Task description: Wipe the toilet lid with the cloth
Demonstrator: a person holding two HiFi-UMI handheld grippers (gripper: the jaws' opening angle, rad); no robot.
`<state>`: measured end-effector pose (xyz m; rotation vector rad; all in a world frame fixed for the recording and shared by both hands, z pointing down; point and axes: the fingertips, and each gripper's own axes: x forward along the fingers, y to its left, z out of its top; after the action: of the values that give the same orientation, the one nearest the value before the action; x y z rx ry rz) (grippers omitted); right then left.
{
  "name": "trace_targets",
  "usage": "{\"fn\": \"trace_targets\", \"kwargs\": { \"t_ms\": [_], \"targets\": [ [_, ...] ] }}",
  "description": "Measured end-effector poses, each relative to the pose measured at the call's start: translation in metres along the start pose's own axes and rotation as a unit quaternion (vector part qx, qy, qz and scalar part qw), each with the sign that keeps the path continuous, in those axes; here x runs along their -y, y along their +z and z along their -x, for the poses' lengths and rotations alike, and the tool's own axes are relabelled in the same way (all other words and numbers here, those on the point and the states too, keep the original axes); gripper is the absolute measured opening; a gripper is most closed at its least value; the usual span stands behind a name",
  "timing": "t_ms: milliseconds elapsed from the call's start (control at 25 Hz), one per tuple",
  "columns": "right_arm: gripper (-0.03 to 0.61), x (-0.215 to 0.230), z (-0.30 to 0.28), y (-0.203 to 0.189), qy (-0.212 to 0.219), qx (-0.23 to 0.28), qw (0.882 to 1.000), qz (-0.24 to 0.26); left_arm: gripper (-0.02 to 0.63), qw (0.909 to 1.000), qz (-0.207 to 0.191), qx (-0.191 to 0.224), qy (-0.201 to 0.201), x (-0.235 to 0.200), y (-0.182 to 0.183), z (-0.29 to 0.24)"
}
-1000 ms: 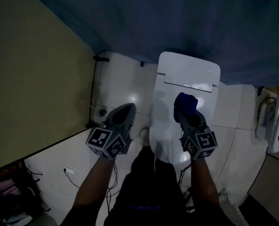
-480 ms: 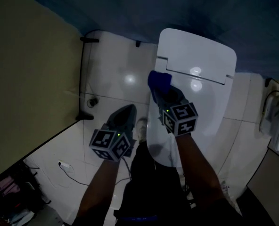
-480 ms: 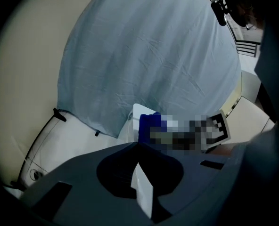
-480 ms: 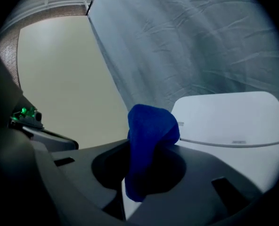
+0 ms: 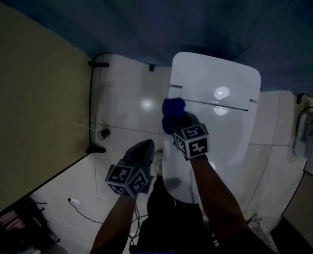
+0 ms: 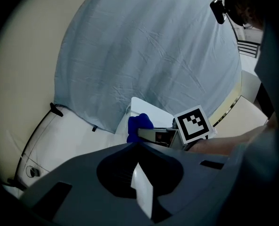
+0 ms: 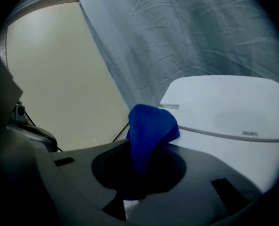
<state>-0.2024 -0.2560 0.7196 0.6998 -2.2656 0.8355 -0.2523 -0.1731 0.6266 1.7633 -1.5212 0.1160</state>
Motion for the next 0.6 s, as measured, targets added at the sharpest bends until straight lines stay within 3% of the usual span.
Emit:
{"fn": "trace_targets", "kwargs": {
  "t_ms": [240,600],
  "targets": [
    [0.066,0.028,0.020,-0.009,-0.024,-0.011,1.000,-0.004,0.000,0.9995,-0.017,-0.019,0.020,0.004,-0.002,-0.016],
    [0.066,0.111,0.080,-0.027,-0.061,-0.004,0.998,-0.028,0.000,0.9986,-0.036,-0.038,-0.003,0.043,-0.004,-0.042]
  ]
}}
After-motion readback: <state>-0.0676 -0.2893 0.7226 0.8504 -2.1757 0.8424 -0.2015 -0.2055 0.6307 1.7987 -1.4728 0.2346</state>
